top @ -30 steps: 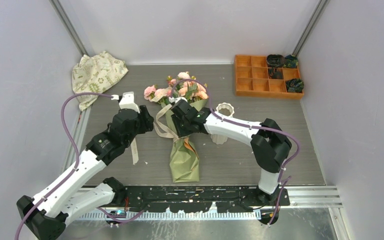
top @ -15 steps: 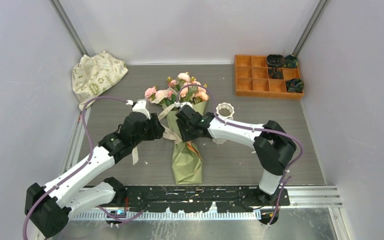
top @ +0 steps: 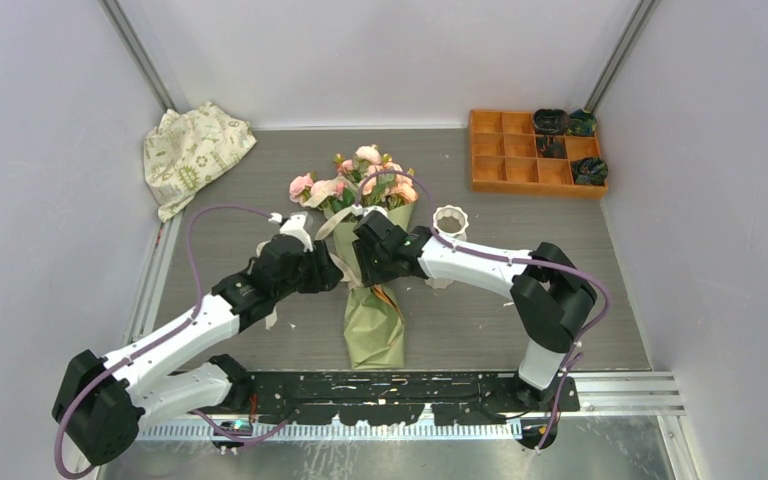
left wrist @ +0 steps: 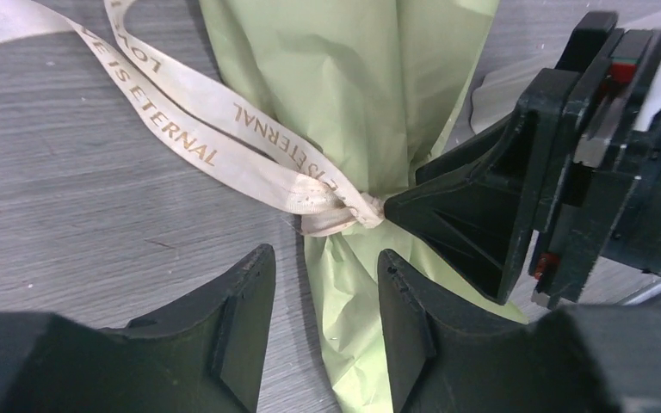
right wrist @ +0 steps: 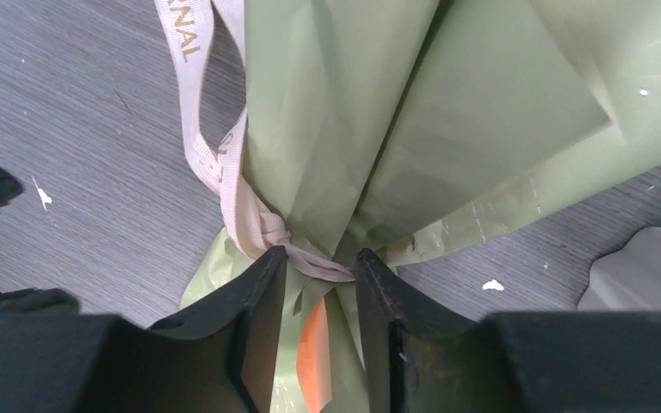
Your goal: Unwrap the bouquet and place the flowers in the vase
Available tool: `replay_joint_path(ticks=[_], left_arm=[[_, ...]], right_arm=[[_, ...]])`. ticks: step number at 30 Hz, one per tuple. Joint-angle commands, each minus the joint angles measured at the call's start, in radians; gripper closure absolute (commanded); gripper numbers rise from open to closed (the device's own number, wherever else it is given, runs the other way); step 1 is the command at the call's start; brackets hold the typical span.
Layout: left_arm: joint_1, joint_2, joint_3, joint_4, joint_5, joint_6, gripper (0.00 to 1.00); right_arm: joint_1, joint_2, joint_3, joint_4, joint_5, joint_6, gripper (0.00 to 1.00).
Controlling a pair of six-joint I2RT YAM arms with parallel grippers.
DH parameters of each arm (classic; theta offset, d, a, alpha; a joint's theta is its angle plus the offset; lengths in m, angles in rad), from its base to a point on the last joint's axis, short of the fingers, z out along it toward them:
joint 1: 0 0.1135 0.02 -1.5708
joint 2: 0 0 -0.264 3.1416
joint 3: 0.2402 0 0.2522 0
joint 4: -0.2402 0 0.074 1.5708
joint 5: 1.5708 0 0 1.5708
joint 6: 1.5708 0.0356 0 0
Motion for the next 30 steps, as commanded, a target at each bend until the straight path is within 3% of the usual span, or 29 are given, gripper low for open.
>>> replay_joint_path(ticks=[1, 7, 13, 30], left_arm=[[-0.013, 0.025, -0.017, 0.100, 0.031, -0.023, 0.52], [-0.018, 0.075, -0.020, 0.134, 0.030, -0.023, 0.53], [-0.023, 0.100, -0.022, 0.145, 0.028, -0.023, 0.54], [-0.028, 0.095, -0.025, 0.123, 0.002, -0.015, 0.54]], right_arm=[[0.003, -0.062, -0.011, 0.019, -0.024, 0.024, 0.55], [0.006, -0.087, -0.030, 0.007, -0.013, 0.019, 0.50], [0.006, -0.051, -0.029, 0.007, 0.003, 0.013, 0.60], [0.006, 0.050, 0.101, -0.027, 0.032, -0.042, 0.61]])
